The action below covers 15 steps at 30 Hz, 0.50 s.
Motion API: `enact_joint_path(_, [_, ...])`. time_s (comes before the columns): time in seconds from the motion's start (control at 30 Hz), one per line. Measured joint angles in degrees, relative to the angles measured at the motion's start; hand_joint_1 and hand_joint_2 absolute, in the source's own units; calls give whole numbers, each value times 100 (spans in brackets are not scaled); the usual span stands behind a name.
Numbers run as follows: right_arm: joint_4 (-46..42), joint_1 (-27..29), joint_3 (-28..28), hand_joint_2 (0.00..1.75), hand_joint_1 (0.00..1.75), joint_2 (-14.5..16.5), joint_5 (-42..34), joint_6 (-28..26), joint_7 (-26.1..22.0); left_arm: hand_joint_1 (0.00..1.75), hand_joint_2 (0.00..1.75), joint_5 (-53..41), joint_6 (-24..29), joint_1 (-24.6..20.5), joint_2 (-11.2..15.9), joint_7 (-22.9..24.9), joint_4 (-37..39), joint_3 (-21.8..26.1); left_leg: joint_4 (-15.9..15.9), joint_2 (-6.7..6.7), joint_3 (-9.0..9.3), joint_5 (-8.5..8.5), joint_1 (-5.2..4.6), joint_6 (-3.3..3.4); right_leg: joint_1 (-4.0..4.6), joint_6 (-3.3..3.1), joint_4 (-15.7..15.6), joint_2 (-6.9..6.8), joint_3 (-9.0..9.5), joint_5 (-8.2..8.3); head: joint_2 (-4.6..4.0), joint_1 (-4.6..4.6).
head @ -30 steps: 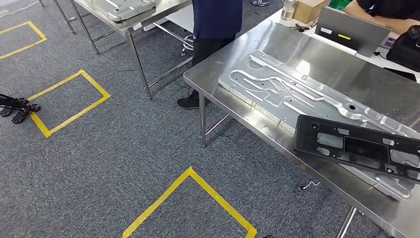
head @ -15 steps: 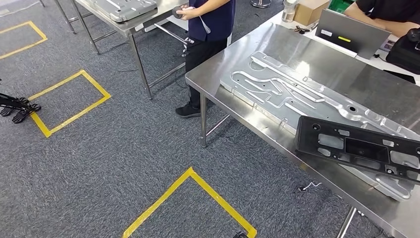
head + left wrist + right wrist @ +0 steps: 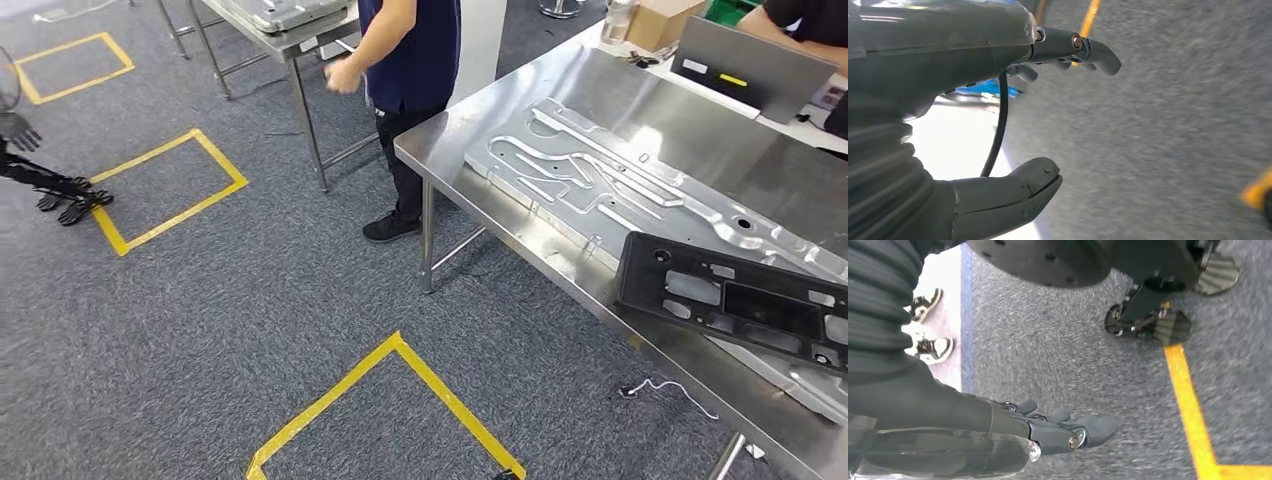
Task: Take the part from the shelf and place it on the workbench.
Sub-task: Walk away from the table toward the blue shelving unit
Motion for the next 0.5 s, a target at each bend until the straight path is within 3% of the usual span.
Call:
enact_joint_path(0.07, [16,66,-143,175,0,-26,-157,17,-111,0,175,103,156,-103,57,-226,193,-14,402,278,-200,-267,-9,-30,-10,-90,1,-224,-11,13,0,-5])
enact_joint_path(0.13, [40,152,-239,175,0,-68,-199,59,-222,0,175,181,229,-215,110,-321,371,-27,1262,668,-580,-756,-8,-47,27,-143,17,-445,-41,7,0,-9])
enact_joint_path(0.17, [52,176,-268,175,0,-86,-196,78,-261,0,175,232,244,-258,138,-297,462,-33,1677,758,-754,-942,-2,-58,48,-152,39,-548,-64,1,0,-8])
enact_joint_path(0.2, [60,181,-286,175,0,-101,-185,93,-296,0,175,281,252,-289,165,-237,558,-37,1922,807,-841,-1022,1,-63,63,-158,72,-644,-93,-10,0,-8])
enact_joint_path(0.23, [65,170,-298,131,0,-110,-171,110,-326,0,175,328,254,-308,190,-161,649,-39,1931,838,-805,-991,2,-61,74,-160,115,-725,-122,-28,0,-9])
enact_joint_path(0.27, [67,149,-303,87,0,-114,-154,128,-348,0,175,363,256,-321,215,-91,732,-39,1707,880,-646,-868,-1,-48,81,-158,166,-797,-147,-53,0,-9])
enact_joint_path(0.33, [67,110,-304,0,0,-114,-102,167,-368,0,87,424,265,-346,259,-27,857,-37,911,1065,-144,-594,-28,11,103,-124,278,-903,-180,-124,0,-10])
enact_joint_path(0.4, [67,79,-304,0,0,-113,-69,180,-343,0,0,525,277,-379,288,-42,957,-17,448,1188,128,-503,-65,73,126,-64,357,-988,-197,-181,0,-8])
enact_joint_path(0.47, [67,34,-304,0,0,-110,-66,173,-299,0,0,598,287,-392,305,-66,1051,14,410,1137,117,-509,-75,112,135,-15,377,-1056,-191,-194,0,-7])
enact_joint_path(0.5, [67,12,-304,0,0,-108,-61,165,-280,0,0,615,291,-396,311,-61,1094,26,391,1104,121,-496,-63,135,125,13,395,-1023,-183,-214,0,-7])
